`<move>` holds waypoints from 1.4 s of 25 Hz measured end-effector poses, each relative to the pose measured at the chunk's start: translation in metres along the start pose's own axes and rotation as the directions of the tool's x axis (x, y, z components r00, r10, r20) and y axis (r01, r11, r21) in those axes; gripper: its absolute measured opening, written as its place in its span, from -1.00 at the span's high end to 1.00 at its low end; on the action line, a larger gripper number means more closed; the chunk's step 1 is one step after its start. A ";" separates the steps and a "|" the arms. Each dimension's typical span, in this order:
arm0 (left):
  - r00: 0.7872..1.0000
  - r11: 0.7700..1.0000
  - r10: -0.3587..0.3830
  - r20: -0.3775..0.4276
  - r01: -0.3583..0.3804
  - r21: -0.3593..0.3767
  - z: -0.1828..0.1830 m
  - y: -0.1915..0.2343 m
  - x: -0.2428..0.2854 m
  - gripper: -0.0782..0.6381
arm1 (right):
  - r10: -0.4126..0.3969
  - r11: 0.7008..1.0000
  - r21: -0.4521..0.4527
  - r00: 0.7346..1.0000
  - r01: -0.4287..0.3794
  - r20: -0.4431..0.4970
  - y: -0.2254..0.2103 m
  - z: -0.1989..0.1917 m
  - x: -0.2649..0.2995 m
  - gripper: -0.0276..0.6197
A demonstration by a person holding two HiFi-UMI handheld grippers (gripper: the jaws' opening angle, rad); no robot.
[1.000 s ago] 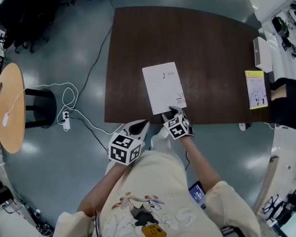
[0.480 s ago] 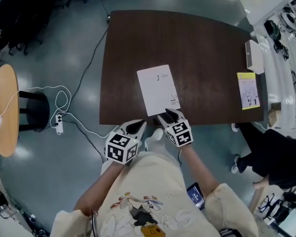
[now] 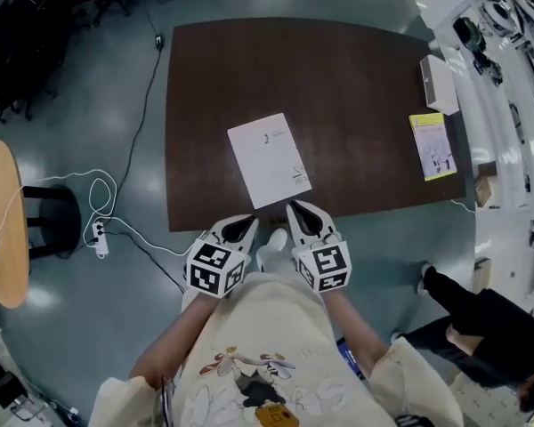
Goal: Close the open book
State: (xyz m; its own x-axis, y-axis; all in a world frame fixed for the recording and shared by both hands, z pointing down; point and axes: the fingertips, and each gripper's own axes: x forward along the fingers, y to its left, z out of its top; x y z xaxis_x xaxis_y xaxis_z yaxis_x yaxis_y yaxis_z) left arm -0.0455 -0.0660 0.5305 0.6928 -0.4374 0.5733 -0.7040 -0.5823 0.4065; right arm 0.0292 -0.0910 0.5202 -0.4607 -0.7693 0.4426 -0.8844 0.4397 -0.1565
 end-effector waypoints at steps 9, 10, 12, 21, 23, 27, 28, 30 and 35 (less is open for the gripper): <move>0.998 0.997 -0.054 -0.021 0.055 0.056 0.002 -0.013 0.010 0.77 | -0.116 0.988 0.107 0.993 0.112 0.027 -0.005 0.002 -0.028 0.90; 0.998 0.996 -0.060 -0.022 0.061 0.066 0.003 -0.015 0.010 0.77 | -0.125 0.986 0.110 0.992 0.122 0.022 -0.004 0.000 -0.030 0.90; 0.998 0.994 -0.065 -0.024 0.067 0.087 0.005 -0.018 0.009 0.77 | -0.136 0.985 0.112 0.991 0.134 0.012 -0.001 -0.005 -0.033 0.90; 0.996 0.990 -0.079 -0.033 0.082 0.116 0.007 -0.019 0.009 0.77 | -0.154 0.980 0.130 0.988 0.150 0.016 0.002 -0.008 -0.037 0.90; 0.996 0.989 -0.082 -0.035 0.085 0.122 0.008 -0.018 0.010 0.77 | -0.158 0.979 0.133 0.987 0.154 0.014 0.002 -0.008 -0.036 0.90; 0.996 0.988 -0.082 -0.042 0.087 0.125 0.006 -0.018 0.008 0.77 | -0.153 0.978 0.143 0.988 0.151 0.005 0.005 -0.012 -0.035 0.90; 0.996 0.988 -0.082 -0.042 0.087 0.125 0.006 -0.019 0.008 0.77 | -0.151 0.978 0.144 0.988 0.149 0.005 0.005 -0.012 -0.035 0.90; 0.996 0.988 -0.083 -0.043 0.087 0.125 0.005 -0.020 0.008 0.77 | -0.150 0.979 0.143 0.989 0.148 0.003 0.006 -0.012 -0.035 0.90; 0.995 0.989 -0.082 -0.049 0.087 0.117 -0.001 -0.021 0.003 0.77 | -0.155 0.976 0.154 0.988 0.154 -0.009 0.009 -0.018 -0.040 0.90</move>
State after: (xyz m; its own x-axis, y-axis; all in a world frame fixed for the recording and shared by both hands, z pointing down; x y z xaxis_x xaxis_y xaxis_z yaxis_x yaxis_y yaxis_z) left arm -0.0282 -0.0544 0.5242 0.7397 -0.3544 0.5720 -0.6180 -0.6942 0.3691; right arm 0.0409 -0.0482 0.5166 -0.3176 -0.8236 0.4698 -0.9457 0.2392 -0.2200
